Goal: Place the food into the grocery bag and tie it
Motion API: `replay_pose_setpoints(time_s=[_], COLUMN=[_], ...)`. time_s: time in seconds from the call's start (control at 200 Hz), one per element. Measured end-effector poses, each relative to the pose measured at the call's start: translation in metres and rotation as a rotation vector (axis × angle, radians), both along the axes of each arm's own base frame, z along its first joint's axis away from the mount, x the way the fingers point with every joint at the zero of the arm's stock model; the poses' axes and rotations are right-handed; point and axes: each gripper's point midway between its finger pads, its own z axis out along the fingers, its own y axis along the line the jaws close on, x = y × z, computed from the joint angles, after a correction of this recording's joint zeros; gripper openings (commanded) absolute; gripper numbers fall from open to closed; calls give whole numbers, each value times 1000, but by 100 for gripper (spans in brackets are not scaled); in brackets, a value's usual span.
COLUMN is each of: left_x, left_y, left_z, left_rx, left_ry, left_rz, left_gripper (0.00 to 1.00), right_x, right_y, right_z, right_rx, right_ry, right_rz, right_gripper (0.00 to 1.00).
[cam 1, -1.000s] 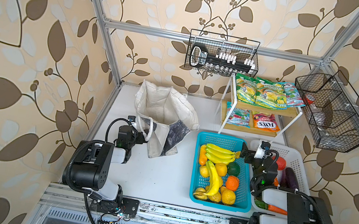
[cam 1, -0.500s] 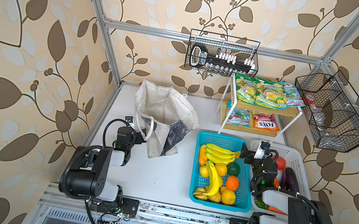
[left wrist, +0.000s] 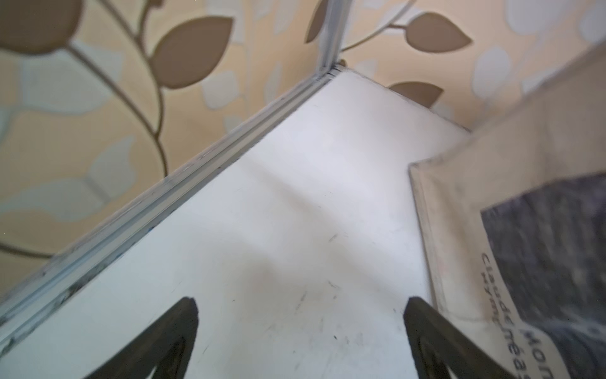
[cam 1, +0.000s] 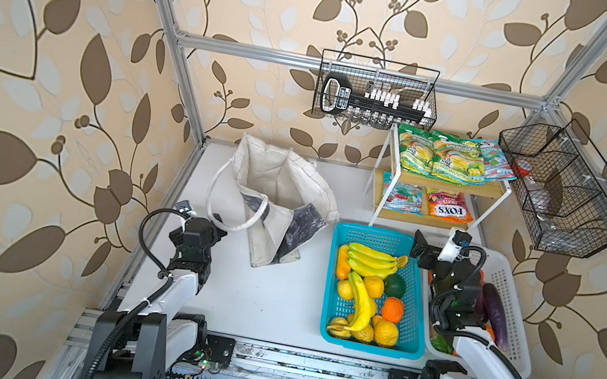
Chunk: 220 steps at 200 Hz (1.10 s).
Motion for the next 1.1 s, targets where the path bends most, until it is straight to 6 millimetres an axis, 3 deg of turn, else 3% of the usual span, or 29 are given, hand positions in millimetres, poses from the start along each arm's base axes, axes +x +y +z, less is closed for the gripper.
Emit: replay_pose_setpoints(time_s=[0.07, 0.135, 0.265, 0.4, 0.495, 0.655, 0.745, 0.835, 0.935, 0.99, 1.1], left_x=[-17, -26, -21, -13, -7, 0, -2, -8, -11, -13, -15], left_y=[25, 36, 24, 7, -5, -28, -34, -35, -32, -31, -36], left_z=[-16, -28, -38, -27, -9, 1, -2, 1, 29, 59, 130], left_rx=[-122, -207, -361, -451, -465, -492, -534, -562, -535, -496, -402], left_ry=[22, 52, 64, 20, -34, -49, -38, -28, -66, -126, -244], left_rz=[131, 208, 209, 139, 70, -23, -24, 5, 18, -8, -86], left_gripper=[99, 99, 92, 89, 89, 81, 81, 82, 86, 89, 97], right_x=[0, 1, 5, 9, 7, -19, -28, -27, -25, -25, -26], right_y=[-2, -4, 8, 25, 62, 155, 186, 201, 200, 199, 198], right_z=[-3, -7, -11, 2, 16, 46, 60, 68, 66, 63, 56], right_rx=[56, 102, 155, 198, 196, 100, 48, 14, 2, -3, -15], right_ry=[14, 30, 69, 73, 55, 2, -24, -34, -26, -17, 18], right_rz=[16, 32, 97, 174, 275, 521, 597, 628, 624, 622, 623], right_gripper=[100, 100, 99, 97, 96, 92, 92, 92, 95, 100, 100])
